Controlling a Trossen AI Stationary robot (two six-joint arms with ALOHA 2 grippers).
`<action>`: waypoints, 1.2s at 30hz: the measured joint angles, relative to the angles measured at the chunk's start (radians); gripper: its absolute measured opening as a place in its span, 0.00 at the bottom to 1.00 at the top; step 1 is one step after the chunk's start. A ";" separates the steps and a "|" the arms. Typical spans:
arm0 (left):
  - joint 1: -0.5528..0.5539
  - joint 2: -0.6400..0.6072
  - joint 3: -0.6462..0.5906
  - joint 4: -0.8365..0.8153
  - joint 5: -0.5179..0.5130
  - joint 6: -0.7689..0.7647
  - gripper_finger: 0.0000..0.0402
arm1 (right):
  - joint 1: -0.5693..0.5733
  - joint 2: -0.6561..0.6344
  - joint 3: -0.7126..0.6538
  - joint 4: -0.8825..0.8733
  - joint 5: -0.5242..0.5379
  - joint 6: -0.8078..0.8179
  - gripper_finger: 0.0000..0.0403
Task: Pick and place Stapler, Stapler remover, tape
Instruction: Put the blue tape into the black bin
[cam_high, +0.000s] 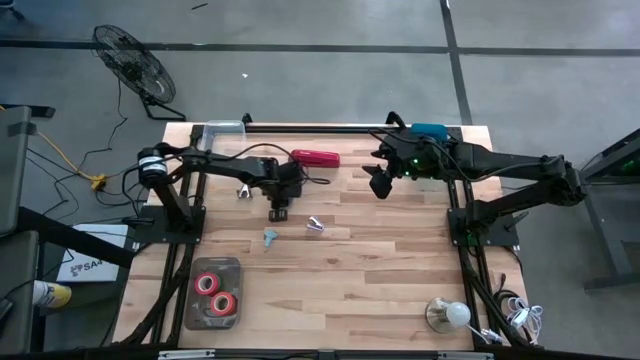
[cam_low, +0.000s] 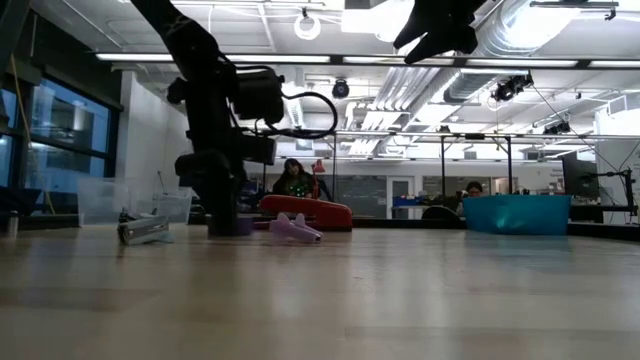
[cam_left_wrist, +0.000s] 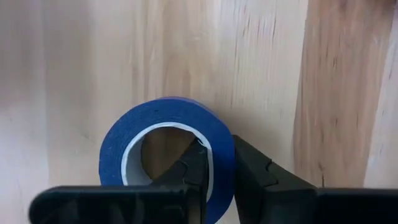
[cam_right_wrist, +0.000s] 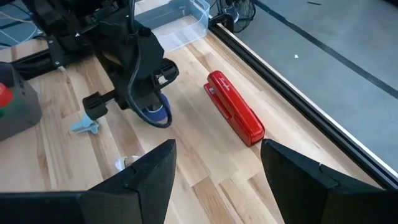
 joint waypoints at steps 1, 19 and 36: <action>0.000 -0.005 -0.002 -0.002 0.000 -0.010 0.10 | 0.000 0.000 0.000 0.000 -0.002 0.000 0.56; 0.000 -0.082 0.317 -0.462 -0.011 -0.074 0.10 | 0.000 0.000 0.000 0.006 -0.046 -0.053 0.56; -0.083 -0.185 0.498 -0.882 0.064 -0.303 0.10 | 0.000 -0.005 0.000 0.014 -0.045 -0.072 0.56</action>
